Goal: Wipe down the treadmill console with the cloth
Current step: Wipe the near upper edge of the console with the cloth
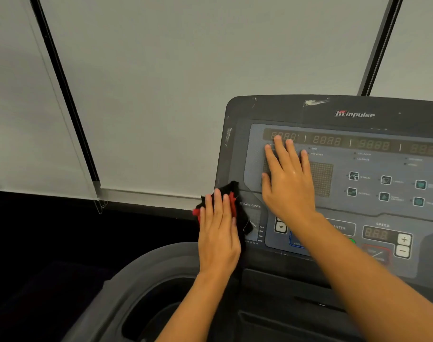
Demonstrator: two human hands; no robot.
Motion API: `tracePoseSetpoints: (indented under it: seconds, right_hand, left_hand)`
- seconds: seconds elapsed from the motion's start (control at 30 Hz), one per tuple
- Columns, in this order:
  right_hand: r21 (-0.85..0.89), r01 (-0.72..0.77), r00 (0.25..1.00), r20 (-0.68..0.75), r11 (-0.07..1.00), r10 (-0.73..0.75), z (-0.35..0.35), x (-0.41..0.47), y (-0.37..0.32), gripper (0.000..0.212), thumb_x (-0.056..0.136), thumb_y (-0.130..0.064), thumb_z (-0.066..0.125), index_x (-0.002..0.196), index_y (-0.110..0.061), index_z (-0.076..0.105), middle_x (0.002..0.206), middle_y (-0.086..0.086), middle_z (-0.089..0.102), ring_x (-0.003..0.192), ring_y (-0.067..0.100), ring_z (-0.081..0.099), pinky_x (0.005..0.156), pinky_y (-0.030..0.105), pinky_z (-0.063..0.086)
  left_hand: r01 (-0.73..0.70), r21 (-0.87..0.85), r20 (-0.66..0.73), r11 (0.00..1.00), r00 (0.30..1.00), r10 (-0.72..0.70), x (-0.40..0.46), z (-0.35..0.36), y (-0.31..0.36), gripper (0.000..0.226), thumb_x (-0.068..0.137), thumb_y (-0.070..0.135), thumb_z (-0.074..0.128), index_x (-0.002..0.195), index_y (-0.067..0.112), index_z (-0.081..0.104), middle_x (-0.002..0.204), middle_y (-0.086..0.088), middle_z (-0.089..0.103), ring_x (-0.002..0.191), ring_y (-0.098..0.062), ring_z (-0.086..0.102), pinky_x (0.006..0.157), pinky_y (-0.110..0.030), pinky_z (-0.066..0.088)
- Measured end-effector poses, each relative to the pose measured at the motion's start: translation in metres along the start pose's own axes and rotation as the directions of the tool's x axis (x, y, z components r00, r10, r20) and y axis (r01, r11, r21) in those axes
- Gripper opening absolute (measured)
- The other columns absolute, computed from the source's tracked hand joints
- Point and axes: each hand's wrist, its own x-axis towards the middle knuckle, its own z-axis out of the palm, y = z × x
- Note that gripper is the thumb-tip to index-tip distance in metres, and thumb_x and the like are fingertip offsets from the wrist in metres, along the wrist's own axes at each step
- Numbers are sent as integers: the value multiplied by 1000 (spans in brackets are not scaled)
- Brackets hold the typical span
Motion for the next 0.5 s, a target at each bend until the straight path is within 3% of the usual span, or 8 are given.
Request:
tracePoseSetpoints:
  seconds: [0.17, 0.37, 0.5]
  right_hand:
    - [-34, 2, 1000, 26, 999, -1, 3, -1, -3, 60, 90, -19, 53, 145, -5, 33, 156, 17, 25, 145, 35, 17, 116, 55, 10]
    - [-60, -3, 998, 59, 998, 6, 3, 1, -4, 61, 94, -20, 48, 148, -5, 25, 158, 16, 18, 146, 35, 12, 116, 55, 9]
    - [-71, 0, 996, 87, 998, 6, -1, 1, -4, 63, 93, -21, 50, 148, -4, 25, 158, 17, 18, 145, 35, 13, 116, 55, 11]
  left_hand:
    - [-10, 40, 20, 999, 1000, 9, 50, -6, 16, 56, 97, 31, 20, 148, 11, 13, 159, -8, 10, 147, -22, -2, 119, -45, 16]
    - [-66, 114, 98, 991, 994, 55, 4, -11, -10, 56, 97, 31, 23, 148, 14, 9, 158, -5, 8, 147, -21, -1, 117, -43, 22]
    - [-26, 82, 71, 996, 997, 20, 62, -20, 10, 57, 97, 32, 24, 149, 12, 11, 159, -7, 9, 146, -22, -1, 117, -45, 22]
